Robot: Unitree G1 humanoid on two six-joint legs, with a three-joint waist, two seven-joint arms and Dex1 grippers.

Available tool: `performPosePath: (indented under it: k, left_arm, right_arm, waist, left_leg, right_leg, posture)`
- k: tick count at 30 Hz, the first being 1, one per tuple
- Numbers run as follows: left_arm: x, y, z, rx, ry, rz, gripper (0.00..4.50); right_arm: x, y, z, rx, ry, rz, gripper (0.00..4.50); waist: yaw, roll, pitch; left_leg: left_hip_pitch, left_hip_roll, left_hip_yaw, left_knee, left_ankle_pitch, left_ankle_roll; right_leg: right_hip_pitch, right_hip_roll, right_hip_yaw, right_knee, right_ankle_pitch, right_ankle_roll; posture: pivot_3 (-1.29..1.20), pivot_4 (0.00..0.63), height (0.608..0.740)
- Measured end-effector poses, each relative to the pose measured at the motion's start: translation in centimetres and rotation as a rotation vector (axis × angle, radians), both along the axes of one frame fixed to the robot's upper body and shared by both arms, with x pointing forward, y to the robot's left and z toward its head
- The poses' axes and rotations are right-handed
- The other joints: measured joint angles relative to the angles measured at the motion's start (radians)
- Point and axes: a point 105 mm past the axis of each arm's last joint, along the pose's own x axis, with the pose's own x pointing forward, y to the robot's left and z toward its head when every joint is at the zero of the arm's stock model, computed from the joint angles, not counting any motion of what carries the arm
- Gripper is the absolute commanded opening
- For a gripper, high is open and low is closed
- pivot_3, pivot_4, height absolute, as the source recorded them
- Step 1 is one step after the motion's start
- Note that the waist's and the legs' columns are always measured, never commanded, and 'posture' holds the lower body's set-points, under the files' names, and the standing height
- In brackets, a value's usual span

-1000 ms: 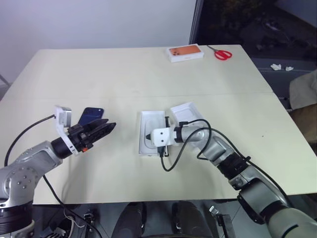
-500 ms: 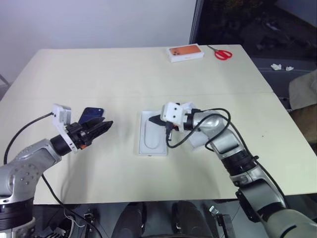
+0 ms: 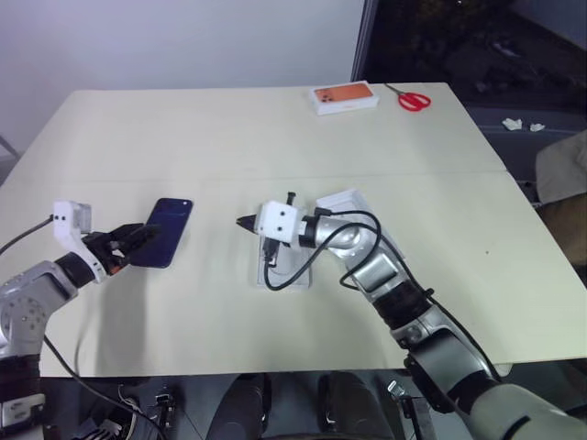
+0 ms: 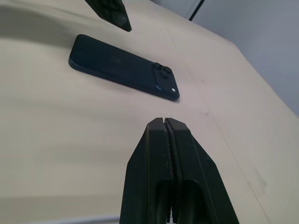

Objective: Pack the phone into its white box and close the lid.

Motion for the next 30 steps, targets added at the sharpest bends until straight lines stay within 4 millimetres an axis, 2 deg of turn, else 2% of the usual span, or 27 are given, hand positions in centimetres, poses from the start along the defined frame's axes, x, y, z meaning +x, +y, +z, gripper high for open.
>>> performPosePath:
  k: [3, 6, 10, 17, 23, 30]
  left_arm:
    - [0.5, 2.4, -1.1, -0.028, 0.035, 0.109, 2.96]
    - [1.0, 3.4, -2.0, -0.025, 0.069, 0.160, 2.96]
    - [1.6, 3.8, -2.7, -0.022, 0.095, 0.171, 2.96]
    - [3.4, 0.9, -2.3, -0.140, 0.149, 0.010, 2.96]
    - [1.9, -0.9, -2.4, -0.255, 0.257, -0.163, 2.96]
    - [0.9, -2.1, -2.6, -0.327, 0.298, -0.260, 2.96]
  right_arm:
    - [0.1, 0.5, -0.4, -0.004, 0.009, -0.011, 0.06]
    - [0.1, 1.1, -0.8, -0.009, 0.019, -0.015, 0.06]
    - [0.4, 2.2, -1.1, -0.026, 0.013, -0.028, 0.06]
    - [0.3, 5.7, -1.7, -0.066, 0.068, 0.004, 0.06]
    - [1.0, 5.9, -4.8, -0.210, 0.088, -0.022, 0.06]
    - [0.9, 6.7, -5.4, -0.275, 0.022, -0.003, 0.06]
  waist:
    - [-0.001, 0.000, 0.000]
    - [-0.001, -0.001, -0.001]
    - [-0.002, -0.001, -0.001]
    - [-0.005, -0.002, -0.001]
    - [-0.008, -0.002, -0.001]
    - [-0.013, -0.002, -0.001]
  left_leg:
    - [0.000, 0.000, 0.000, 0.000, 0.000, 0.000]
    - [0.000, 0.000, 0.000, 0.000, 0.000, 0.000]
    - [0.000, 0.000, 0.000, 0.000, 0.000, 0.000]
    - [0.000, 0.000, 0.000, 0.000, 0.001, -0.001]
    - [0.000, -0.001, 0.000, 0.000, 0.002, -0.003]
    - [0.000, -0.001, -0.001, 0.000, 0.002, -0.003]
  right_leg:
    - [-0.001, 0.000, 0.000, 0.000, 0.000, 0.000]
    - [-0.001, 0.000, 0.000, 0.000, 0.000, 0.000]
    - [-0.001, 0.000, -0.001, 0.001, 0.000, 0.000]
    - [-0.001, 0.001, -0.001, 0.001, 0.000, 0.000]
    - [-0.001, 0.001, -0.001, 0.002, 0.000, 0.000]
    - [-0.002, 0.000, -0.001, 0.002, 0.000, 0.000]
  posture:
    - [0.00, 0.150, 0.740]
    - [0.00, 0.150, 0.740]
    - [0.00, 0.150, 0.740]
    - [0.00, 0.150, 0.740]
    - [0.00, 0.150, 0.740]
    - [0.00, 0.150, 0.740]
